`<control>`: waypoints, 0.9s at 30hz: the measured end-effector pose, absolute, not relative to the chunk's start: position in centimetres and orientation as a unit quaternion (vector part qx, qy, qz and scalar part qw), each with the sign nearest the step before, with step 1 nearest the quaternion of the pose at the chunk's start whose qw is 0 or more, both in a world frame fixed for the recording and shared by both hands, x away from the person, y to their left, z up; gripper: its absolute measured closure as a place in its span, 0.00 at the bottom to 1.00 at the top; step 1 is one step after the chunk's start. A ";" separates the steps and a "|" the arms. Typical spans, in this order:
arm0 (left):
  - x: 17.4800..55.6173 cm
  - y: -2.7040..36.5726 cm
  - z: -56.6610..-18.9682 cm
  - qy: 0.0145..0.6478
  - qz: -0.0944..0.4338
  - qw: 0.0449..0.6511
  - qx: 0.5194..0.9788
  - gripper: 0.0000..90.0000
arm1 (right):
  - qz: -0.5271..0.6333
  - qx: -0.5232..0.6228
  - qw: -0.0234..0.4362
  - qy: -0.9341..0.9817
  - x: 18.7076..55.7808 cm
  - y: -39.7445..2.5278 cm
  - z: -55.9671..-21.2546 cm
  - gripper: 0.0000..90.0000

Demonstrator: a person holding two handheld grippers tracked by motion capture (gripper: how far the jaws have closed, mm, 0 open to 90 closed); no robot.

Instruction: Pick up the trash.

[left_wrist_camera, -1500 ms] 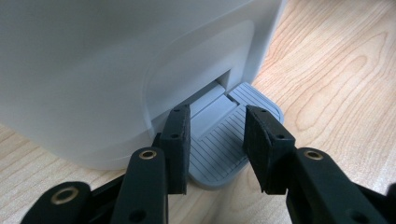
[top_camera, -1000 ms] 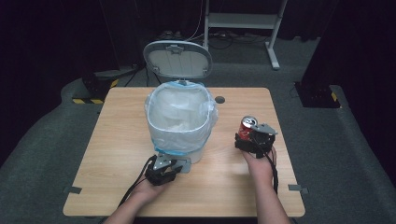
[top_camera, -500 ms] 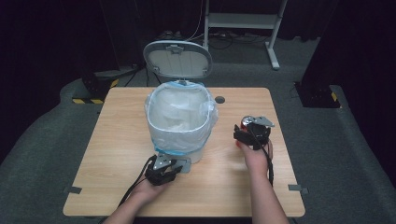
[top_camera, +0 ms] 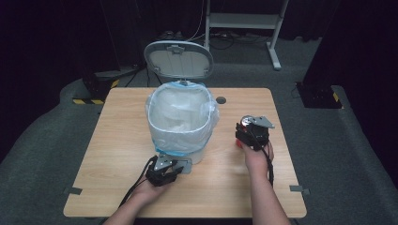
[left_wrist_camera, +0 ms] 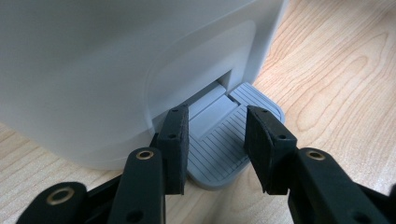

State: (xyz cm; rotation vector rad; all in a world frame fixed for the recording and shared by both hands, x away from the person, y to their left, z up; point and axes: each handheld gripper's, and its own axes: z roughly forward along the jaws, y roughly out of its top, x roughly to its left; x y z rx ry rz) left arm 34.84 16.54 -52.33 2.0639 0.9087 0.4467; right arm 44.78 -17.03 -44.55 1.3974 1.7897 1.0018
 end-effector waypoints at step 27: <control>34.9 16.6 -52.3 0.359 0.177 0.410 0.819 0.66 | 0.469 0.480 0.345 0.656 39.6 -16.0 -40.5 0.37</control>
